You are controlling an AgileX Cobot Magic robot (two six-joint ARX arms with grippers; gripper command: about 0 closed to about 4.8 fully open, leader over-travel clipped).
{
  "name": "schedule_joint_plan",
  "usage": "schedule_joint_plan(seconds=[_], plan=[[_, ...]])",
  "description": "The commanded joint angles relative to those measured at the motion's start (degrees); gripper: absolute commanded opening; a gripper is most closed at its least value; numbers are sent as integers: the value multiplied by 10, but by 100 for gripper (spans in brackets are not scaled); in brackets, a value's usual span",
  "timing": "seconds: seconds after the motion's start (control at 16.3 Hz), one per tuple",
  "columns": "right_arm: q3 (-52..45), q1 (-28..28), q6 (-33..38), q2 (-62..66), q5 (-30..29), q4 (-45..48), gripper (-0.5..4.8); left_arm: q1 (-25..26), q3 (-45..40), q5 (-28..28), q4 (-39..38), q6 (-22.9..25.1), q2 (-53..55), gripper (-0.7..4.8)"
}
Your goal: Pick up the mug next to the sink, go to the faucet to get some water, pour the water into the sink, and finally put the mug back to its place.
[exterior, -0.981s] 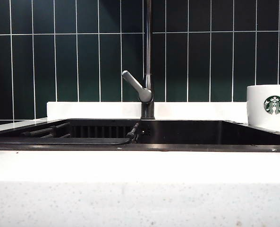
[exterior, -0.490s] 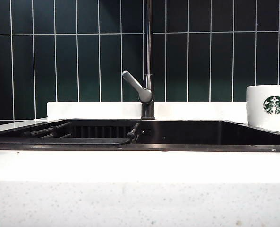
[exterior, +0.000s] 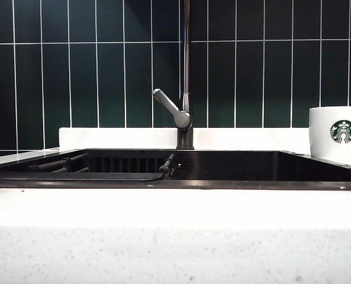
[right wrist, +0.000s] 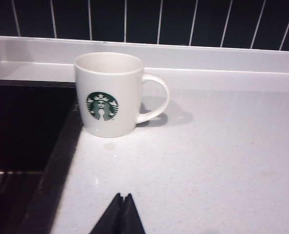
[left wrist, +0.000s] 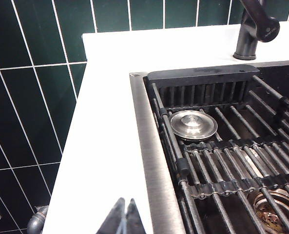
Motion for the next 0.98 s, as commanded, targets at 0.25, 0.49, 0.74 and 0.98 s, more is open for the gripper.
schedule_joint_plan(seconds=[0.25, 0.49, 0.74, 0.98], plan=[[-3, -14, 1, -2, -17, 8, -5, 0, 2, 0, 3, 2, 0, -6], [-3, -77, 2, -2, -189, 12, -6, 0, 2, 0, 3, 2, 0, -6], [-3, -121, 2, -2, -237, 54, -6, 0, 2, 0, 3, 2, 0, -6], [-3, -122, 2, -2, -220, 66, -6, 0, 2, 0, 3, 2, 0, -6]])
